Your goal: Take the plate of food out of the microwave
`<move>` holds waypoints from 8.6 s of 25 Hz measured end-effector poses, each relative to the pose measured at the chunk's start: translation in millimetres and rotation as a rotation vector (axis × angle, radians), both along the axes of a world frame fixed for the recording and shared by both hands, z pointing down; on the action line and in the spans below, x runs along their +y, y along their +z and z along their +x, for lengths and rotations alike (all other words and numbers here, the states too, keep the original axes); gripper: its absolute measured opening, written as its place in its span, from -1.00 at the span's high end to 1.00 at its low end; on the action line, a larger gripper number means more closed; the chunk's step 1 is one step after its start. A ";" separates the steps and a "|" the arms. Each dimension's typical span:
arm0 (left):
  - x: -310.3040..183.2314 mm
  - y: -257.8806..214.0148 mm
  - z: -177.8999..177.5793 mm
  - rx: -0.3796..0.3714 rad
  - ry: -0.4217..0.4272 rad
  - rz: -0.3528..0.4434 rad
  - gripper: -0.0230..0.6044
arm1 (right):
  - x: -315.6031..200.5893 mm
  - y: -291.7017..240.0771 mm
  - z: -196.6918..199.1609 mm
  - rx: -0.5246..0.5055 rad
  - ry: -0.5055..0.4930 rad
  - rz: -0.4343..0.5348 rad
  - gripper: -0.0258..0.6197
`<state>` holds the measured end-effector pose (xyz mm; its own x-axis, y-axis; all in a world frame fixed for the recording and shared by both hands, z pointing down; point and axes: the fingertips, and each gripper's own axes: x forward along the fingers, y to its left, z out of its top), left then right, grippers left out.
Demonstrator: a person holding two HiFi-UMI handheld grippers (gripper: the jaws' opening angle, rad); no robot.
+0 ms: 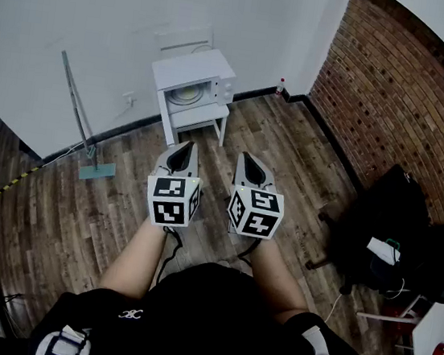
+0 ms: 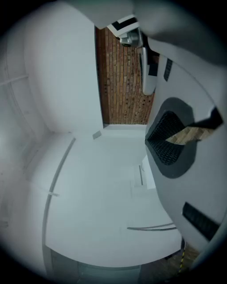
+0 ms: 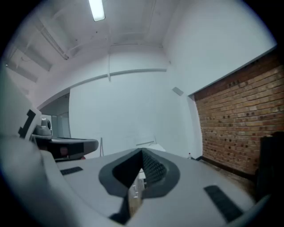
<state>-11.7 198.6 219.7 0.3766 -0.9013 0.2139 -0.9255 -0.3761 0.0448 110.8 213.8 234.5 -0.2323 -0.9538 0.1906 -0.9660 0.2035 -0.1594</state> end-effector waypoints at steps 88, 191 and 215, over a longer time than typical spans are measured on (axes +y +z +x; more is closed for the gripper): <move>-418.3 112.9 -36.5 0.124 -0.247 -0.266 0.94 | -469.1 95.9 -61.6 0.157 -0.316 -0.214 0.90; -391.6 543.6 14.0 0.515 -0.844 -0.613 0.94 | -653.8 573.9 -169.0 1.523 -1.079 0.430 0.82; -372.4 513.5 4.4 0.470 -0.810 -0.575 0.94 | -617.6 521.2 -146.0 1.583 -0.954 0.721 0.86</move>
